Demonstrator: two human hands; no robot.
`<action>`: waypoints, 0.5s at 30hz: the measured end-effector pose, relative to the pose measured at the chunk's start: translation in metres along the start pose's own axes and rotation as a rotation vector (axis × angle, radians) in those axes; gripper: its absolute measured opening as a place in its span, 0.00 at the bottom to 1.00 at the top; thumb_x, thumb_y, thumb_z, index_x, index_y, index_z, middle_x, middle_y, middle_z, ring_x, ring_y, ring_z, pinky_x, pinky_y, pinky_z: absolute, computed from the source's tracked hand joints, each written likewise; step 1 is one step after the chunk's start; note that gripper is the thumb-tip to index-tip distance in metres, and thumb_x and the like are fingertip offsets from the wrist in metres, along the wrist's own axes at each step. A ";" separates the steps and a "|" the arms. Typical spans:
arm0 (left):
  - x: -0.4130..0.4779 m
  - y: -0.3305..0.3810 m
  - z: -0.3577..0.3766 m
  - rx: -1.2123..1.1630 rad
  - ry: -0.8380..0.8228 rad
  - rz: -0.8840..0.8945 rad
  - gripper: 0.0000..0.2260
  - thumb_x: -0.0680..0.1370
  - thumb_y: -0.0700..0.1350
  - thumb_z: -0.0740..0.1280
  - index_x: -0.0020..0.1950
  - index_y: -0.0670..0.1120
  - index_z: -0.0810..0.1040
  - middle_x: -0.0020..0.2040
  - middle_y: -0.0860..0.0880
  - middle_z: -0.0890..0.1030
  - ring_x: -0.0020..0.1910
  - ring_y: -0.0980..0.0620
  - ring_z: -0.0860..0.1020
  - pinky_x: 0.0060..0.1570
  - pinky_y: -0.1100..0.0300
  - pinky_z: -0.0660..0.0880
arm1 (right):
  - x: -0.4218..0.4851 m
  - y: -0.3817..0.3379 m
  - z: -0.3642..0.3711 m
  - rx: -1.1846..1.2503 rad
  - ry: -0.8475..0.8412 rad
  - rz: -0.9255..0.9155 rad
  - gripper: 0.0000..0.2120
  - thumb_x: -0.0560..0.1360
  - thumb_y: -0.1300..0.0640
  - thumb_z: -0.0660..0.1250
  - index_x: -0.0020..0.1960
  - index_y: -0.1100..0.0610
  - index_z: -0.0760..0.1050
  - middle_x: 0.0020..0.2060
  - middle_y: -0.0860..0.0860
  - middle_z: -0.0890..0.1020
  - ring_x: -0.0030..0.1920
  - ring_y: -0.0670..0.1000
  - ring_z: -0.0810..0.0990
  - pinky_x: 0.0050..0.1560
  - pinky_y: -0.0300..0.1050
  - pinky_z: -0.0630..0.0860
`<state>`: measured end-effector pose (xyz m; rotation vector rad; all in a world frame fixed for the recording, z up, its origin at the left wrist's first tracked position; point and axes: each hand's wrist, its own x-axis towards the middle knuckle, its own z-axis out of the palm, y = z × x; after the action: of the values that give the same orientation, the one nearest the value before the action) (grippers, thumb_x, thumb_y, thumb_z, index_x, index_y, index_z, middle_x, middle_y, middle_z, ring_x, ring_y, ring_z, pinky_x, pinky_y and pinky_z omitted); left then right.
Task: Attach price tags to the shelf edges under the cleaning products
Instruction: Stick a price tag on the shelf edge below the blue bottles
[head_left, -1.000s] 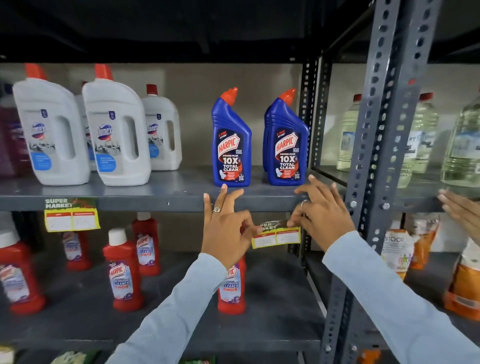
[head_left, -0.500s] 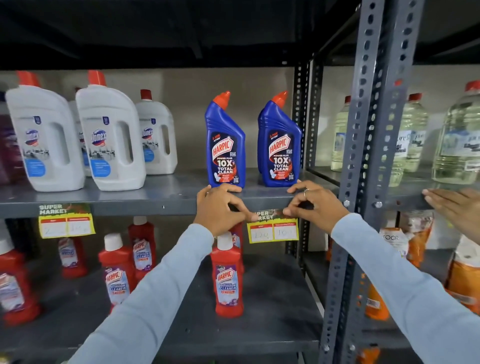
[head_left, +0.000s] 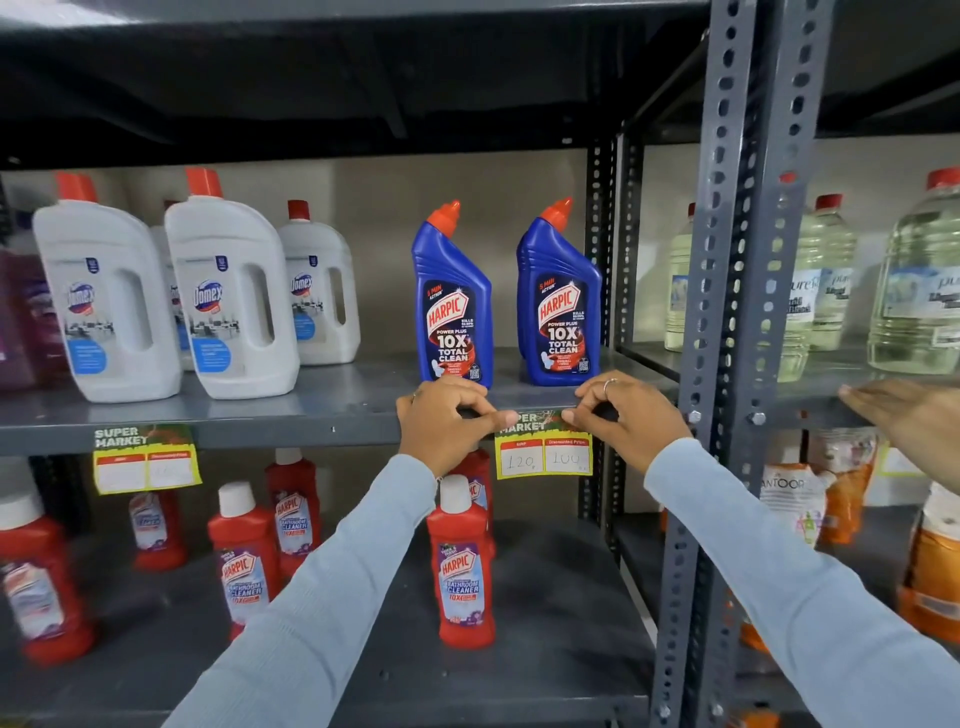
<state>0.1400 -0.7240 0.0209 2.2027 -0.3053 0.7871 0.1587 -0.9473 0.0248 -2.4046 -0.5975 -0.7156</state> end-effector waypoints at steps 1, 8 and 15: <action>0.000 -0.001 0.001 0.009 0.005 0.000 0.08 0.67 0.59 0.73 0.37 0.56 0.79 0.48 0.60 0.77 0.55 0.55 0.73 0.62 0.42 0.68 | -0.001 -0.001 0.001 -0.012 0.015 0.002 0.10 0.70 0.44 0.67 0.41 0.51 0.77 0.51 0.47 0.80 0.49 0.46 0.76 0.50 0.45 0.76; 0.002 -0.008 0.008 0.022 0.069 0.019 0.11 0.67 0.59 0.72 0.36 0.54 0.77 0.49 0.59 0.78 0.55 0.56 0.74 0.62 0.47 0.67 | -0.002 -0.006 0.007 -0.078 0.083 0.025 0.11 0.71 0.43 0.66 0.41 0.51 0.76 0.51 0.48 0.80 0.47 0.46 0.75 0.52 0.50 0.77; -0.006 -0.012 0.016 -0.031 0.199 0.045 0.14 0.67 0.61 0.71 0.43 0.57 0.71 0.47 0.60 0.78 0.53 0.58 0.72 0.53 0.58 0.63 | -0.007 -0.013 0.013 -0.120 0.123 0.048 0.20 0.69 0.40 0.68 0.56 0.48 0.70 0.54 0.48 0.81 0.55 0.52 0.78 0.59 0.53 0.73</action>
<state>0.1476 -0.7275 0.0021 2.0749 -0.2665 1.0107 0.1508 -0.9314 0.0169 -2.4533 -0.4564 -0.8945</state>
